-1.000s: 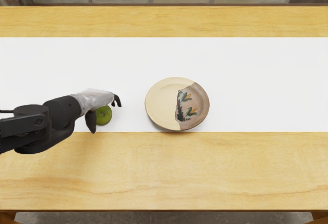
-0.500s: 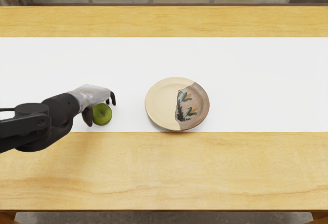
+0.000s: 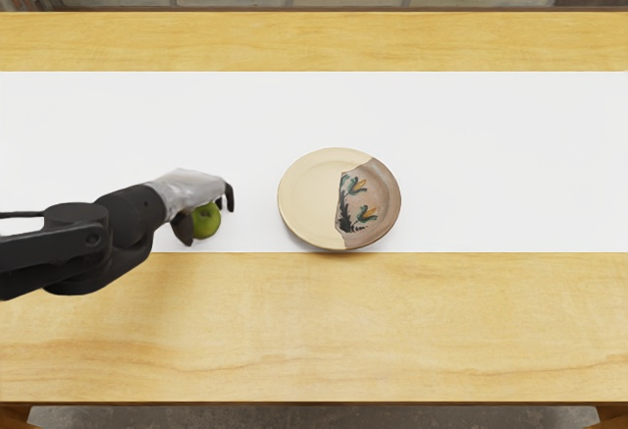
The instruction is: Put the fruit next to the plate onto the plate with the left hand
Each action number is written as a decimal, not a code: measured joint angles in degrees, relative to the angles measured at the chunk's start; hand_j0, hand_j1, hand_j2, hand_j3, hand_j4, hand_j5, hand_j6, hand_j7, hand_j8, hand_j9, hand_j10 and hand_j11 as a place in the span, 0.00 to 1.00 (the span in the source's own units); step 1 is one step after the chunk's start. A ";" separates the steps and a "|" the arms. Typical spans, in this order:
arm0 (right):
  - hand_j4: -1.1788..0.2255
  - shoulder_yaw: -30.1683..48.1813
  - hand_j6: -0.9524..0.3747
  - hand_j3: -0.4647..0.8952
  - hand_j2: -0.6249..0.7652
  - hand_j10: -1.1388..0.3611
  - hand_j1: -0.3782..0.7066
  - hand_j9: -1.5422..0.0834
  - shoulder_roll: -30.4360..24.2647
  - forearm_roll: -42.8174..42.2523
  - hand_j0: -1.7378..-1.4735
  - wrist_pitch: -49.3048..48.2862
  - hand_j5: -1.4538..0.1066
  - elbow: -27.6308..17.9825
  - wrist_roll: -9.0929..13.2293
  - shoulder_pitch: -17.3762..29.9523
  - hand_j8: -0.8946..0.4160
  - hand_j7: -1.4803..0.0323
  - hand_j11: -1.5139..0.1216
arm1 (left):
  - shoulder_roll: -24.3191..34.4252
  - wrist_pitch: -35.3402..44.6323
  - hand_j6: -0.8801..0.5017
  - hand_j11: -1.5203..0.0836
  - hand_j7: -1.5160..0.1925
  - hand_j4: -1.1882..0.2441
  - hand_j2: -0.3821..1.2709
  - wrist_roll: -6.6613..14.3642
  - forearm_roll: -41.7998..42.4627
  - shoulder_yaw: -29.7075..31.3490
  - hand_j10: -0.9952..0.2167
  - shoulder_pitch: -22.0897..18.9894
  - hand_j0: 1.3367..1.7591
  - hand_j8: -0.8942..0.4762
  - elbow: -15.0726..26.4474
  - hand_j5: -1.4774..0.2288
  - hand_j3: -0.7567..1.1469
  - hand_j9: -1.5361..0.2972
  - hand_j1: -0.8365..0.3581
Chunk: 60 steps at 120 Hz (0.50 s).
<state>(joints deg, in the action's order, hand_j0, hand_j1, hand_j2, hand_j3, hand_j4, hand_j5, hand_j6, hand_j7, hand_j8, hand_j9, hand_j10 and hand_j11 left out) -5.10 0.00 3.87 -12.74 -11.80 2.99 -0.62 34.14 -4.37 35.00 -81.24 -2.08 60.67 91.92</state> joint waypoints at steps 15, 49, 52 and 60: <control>0.83 0.00 0.71 0.34 0.45 0.75 0.04 0.94 0.00 0.00 0.30 0.00 0.92 0.02 0.00 0.00 0.67 0.97 0.92 | 0.39 -0.13 0.33 0.51 0.48 0.45 0.31 -0.02 0.49 0.12 0.39 -0.18 0.75 0.36 -0.02 0.46 0.40 0.45 0.47; 0.83 0.00 0.71 0.34 0.45 0.75 0.04 0.94 0.00 0.00 0.30 0.00 0.92 0.02 0.00 -0.02 0.67 0.97 0.92 | 0.22 -0.40 0.44 0.41 0.39 0.49 0.34 -0.02 3.96 -0.97 0.37 0.76 0.73 0.45 -1.64 0.37 0.40 0.37 0.37; 0.83 0.00 0.71 0.34 0.45 0.75 0.04 0.94 0.00 0.00 0.30 0.00 0.92 0.02 0.00 -0.02 0.67 0.97 0.92 | 0.07 -0.43 0.45 0.40 0.39 0.49 0.34 -0.01 5.08 -1.68 0.37 0.80 0.73 0.45 -2.19 0.36 0.40 0.37 0.37; 0.83 0.00 0.71 0.34 0.45 0.75 0.04 0.94 0.00 0.00 0.30 0.00 0.92 0.02 0.00 -0.03 0.67 0.97 0.92 | 0.05 -0.49 0.45 0.40 0.38 0.50 0.35 -0.01 9.15 -3.87 0.37 2.20 0.73 0.46 -3.30 0.36 0.40 0.36 0.36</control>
<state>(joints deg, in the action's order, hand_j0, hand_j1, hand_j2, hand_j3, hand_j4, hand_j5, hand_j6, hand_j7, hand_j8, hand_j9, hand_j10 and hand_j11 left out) -5.10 0.00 3.87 -12.74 -11.78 2.99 -0.65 34.19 -4.86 34.99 -72.09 -5.95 62.87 88.62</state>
